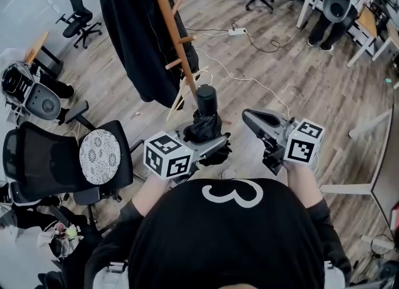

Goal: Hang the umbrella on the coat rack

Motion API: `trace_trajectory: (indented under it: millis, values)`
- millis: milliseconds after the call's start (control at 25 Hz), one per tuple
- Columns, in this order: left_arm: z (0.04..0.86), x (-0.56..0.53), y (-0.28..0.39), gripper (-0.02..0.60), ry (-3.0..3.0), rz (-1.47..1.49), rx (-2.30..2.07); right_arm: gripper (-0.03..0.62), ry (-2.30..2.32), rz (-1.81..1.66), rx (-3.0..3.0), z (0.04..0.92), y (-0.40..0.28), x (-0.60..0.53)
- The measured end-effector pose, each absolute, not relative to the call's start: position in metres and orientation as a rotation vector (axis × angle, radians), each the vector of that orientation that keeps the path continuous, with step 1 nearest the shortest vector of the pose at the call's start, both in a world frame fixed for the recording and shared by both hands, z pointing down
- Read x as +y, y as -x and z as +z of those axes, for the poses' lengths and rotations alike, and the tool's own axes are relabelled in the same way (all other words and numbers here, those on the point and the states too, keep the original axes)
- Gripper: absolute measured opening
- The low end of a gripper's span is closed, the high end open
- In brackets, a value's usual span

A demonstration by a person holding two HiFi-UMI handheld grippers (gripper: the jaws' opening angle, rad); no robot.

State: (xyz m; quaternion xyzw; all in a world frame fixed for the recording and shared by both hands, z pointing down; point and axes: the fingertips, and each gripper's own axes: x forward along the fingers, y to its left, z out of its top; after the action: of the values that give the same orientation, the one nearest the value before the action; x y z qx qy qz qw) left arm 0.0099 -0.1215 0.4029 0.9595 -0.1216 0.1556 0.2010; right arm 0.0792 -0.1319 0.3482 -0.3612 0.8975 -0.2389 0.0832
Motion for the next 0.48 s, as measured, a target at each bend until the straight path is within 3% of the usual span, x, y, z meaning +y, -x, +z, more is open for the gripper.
trace_trajectory:
  millis: [480]
  values:
    - [0.409, -0.180, -0.039, 0.273, -2.662, 0.408, -0.466, 0.027, 0.959, -0.684, 2.753, 0.343, -0.105, -0.195]
